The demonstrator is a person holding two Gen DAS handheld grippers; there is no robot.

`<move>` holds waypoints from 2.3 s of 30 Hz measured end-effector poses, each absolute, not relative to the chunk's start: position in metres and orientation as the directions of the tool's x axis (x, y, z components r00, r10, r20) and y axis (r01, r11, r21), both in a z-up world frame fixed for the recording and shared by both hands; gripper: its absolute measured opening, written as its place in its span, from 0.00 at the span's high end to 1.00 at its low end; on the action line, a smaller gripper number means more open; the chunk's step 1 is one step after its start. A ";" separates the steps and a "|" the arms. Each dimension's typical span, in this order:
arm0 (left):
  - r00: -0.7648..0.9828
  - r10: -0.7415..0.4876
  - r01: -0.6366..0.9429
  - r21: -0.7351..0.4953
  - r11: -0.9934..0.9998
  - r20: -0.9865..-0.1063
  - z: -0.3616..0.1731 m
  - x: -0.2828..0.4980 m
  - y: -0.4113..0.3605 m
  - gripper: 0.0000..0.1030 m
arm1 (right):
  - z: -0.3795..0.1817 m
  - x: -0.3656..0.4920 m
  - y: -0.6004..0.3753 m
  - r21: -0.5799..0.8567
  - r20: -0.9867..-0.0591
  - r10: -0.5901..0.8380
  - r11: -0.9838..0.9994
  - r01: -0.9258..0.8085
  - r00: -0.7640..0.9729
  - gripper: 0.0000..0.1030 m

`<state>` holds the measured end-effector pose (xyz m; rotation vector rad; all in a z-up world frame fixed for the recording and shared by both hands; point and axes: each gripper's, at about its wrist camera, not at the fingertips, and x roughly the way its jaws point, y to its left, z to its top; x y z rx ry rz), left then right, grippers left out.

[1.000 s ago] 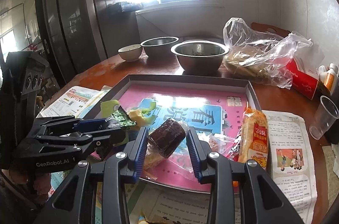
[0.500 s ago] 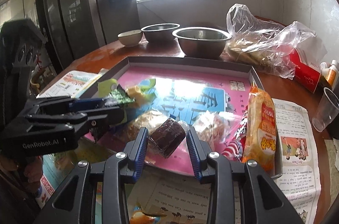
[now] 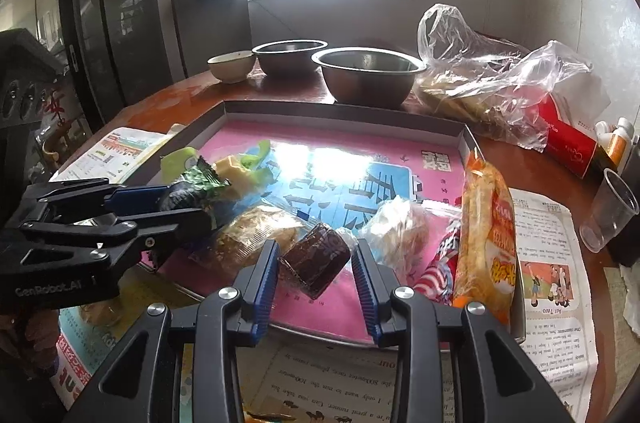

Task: Organize snacks
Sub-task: 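Lower both held packs down into the pink tray, then open the left gripper releasing the black-and-green pack while the right releases the chocolate pack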

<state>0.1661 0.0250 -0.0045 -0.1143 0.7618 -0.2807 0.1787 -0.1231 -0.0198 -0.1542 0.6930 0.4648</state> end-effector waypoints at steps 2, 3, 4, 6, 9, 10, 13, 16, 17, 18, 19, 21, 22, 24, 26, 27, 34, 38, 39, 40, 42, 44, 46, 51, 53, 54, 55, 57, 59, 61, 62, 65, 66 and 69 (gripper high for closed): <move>0.689 -0.294 0.209 -0.207 0.956 -0.662 -0.005 0.166 0.026 0.59 | -0.021 0.178 -0.123 0.022 -0.649 0.369 0.883 -0.468 0.665 0.64; 0.689 -0.294 0.209 -0.207 0.956 -0.663 -0.005 0.165 0.025 0.59 | -0.020 0.177 -0.124 0.029 -0.647 0.376 0.881 -0.472 0.663 0.64; 0.689 -0.295 0.209 -0.209 0.955 -0.662 -0.005 0.165 0.025 0.59 | -0.020 0.177 -0.125 0.036 -0.646 0.381 0.881 -0.473 0.661 0.64; 0.690 -0.295 0.210 -0.207 0.956 -0.661 -0.005 0.165 0.025 0.59 | -0.020 0.176 -0.126 0.053 -0.646 0.395 0.877 -0.478 0.654 0.64; 0.691 -0.296 0.211 -0.208 0.955 -0.659 -0.004 0.165 0.026 0.59 | -0.021 0.176 -0.124 0.055 -0.648 0.399 0.874 -0.483 0.648 0.64; 0.691 -0.296 0.212 -0.208 0.955 -0.659 -0.004 0.165 0.026 0.59 | -0.021 0.176 -0.124 0.054 -0.648 0.399 0.874 -0.484 0.649 0.64; 0.691 -0.295 0.209 -0.208 0.956 -0.660 -0.003 0.167 0.026 0.59 | -0.021 0.177 -0.123 0.056 -0.654 0.395 0.876 -0.479 0.645 0.64; 0.694 -0.290 0.203 -0.207 0.957 -0.659 -0.003 0.170 0.026 0.59 | -0.022 0.178 -0.124 0.060 -0.660 0.390 0.880 -0.472 0.642 0.64; 0.696 -0.286 0.198 -0.206 0.958 -0.659 -0.004 0.171 0.026 0.59 | -0.022 0.178 -0.124 0.062 -0.660 0.391 0.880 -0.471 0.642 0.64; 0.697 -0.283 0.197 -0.203 0.959 -0.659 -0.004 0.172 0.026 0.59 | -0.022 0.178 -0.123 0.061 -0.660 0.390 0.880 -0.472 0.642 0.64; 0.698 -0.281 0.197 -0.201 0.960 -0.659 -0.004 0.172 0.025 0.59 | -0.022 0.178 -0.123 0.060 -0.661 0.389 0.880 -0.471 0.642 0.64; 0.702 -0.277 0.197 -0.195 0.961 -0.656 -0.004 0.173 0.024 0.59 | -0.023 0.178 -0.123 0.064 -0.661 0.390 0.881 -0.469 0.642 0.64; 0.703 -0.275 0.197 -0.192 0.961 -0.656 -0.004 0.173 0.024 0.59 | -0.023 0.178 -0.123 0.065 -0.661 0.390 0.881 -0.469 0.641 0.64; 0.703 -0.275 0.197 -0.193 0.961 -0.656 -0.004 0.172 0.023 0.59 | -0.022 0.178 -0.123 0.063 -0.662 0.385 0.883 -0.465 0.643 0.64; 0.702 -0.277 0.197 -0.194 0.961 -0.656 -0.004 0.173 0.023 0.59 | -0.021 0.177 -0.123 0.066 -0.659 0.390 0.882 -0.466 0.644 0.64; 0.703 -0.277 0.197 -0.195 0.961 -0.655 -0.004 0.172 0.023 0.59 | -0.020 0.176 -0.124 0.071 -0.653 0.395 0.882 -0.466 0.647 0.64; 0.702 -0.278 0.198 -0.195 0.960 -0.655 -0.004 0.172 0.023 0.59 | -0.019 0.175 -0.125 0.076 -0.652 0.400 0.880 -0.469 0.644 0.64; 0.704 -0.282 0.196 -0.203 0.959 -0.652 -0.004 0.173 0.025 0.59 | -0.019 0.174 -0.125 0.078 -0.653 0.401 0.879 -0.470 0.643 0.64; 0.705 -0.281 0.194 -0.204 0.960 -0.651 -0.004 0.173 0.025 0.59 | -0.019 0.173 -0.125 0.080 -0.652 0.403 0.879 -0.471 0.642 0.64; 0.708 -0.278 0.190 -0.203 0.960 -0.650 -0.004 0.174 0.025 0.59 | -0.019 0.173 -0.125 0.080 -0.652 0.404 0.878 -0.472 0.641 0.64; 0.709 -0.277 0.189 -0.204 0.961 -0.649 -0.004 0.174 0.025 0.59 | -0.018 0.172 -0.124 0.079 -0.651 0.405 0.877 -0.473 0.642 0.64; 0.710 -0.277 0.190 -0.203 0.961 -0.647 -0.004 0.174 0.025 0.58 | -0.018 0.172 -0.124 0.081 -0.651 0.405 0.878 -0.473 0.642 0.64; 0.709 -0.279 0.191 -0.204 0.960 -0.647 -0.004 0.175 0.025 0.57 | -0.017 0.172 -0.126 0.083 -0.648 0.407 0.878 -0.471 0.644 0.64; 0.705 -0.294 0.199 -0.218 0.955 -0.645 -0.004 0.174 0.026 0.51 | -0.014 0.170 -0.130 0.099 -0.639 0.413 0.880 -0.464 0.649 0.64; 0.707 -0.289 0.196 -0.214 0.957 -0.645 -0.003 0.173 0.026 0.50 | -0.013 0.169 -0.132 0.104 -0.636 0.415 0.882 -0.460 0.650 0.64; 0.707 -0.289 0.196 -0.214 0.957 -0.646 -0.003 0.173 0.027 0.50 | -0.013 0.169 -0.132 0.105 -0.636 0.416 0.881 -0.460 0.650 0.64; 0.708 -0.288 0.195 -0.213 0.957 -0.645 -0.003 0.173 0.027 0.49 | -0.012 0.169 -0.133 0.106 -0.636 0.415 0.882 -0.459 0.650 0.64; 0.709 -0.287 0.194 -0.212 0.958 -0.645 -0.003 0.171 0.027 0.47 | -0.011 0.168 -0.133 0.111 -0.634 0.418 0.882 -0.459 0.651 0.64; 0.712 -0.284 0.191 -0.212 0.958 -0.643 -0.002 0.171 0.027 0.46 | -0.010 0.167 -0.134 0.113 -0.630 0.421 0.881 -0.459 0.653 0.64; 0.715 -0.281 0.188 -0.211 0.959 -0.640 -0.002 0.170 0.029 0.45 | -0.010 0.166 -0.134 0.115 -0.628 0.424 0.880 -0.461 0.653 0.64; 0.716 -0.279 0.186 -0.212 0.960 -0.640 -0.001 0.169 0.030 0.43 | -0.009 0.166 -0.135 0.116 -0.628 0.424 0.880 -0.460 0.653 0.64; 0.718 -0.279 0.183 -0.214 0.960 -0.637 0.000 0.167 0.031 0.42 | -0.009 0.165 -0.137 0.119 -0.626 0.424 0.881 -0.457 0.655 0.63; 0.720 -0.276 0.181 -0.211 0.960 -0.637 0.000 0.167 0.031 0.41 | -0.008 0.165 -0.138 0.120 -0.625 0.423 0.883 -0.455 0.656 0.63; 0.723 -0.277 0.183 -0.210 0.960 -0.634 0.004 0.164 0.031 0.39 | -0.007 0.164 -0.140 0.126 -0.618 0.424 0.885 -0.449 0.662 0.63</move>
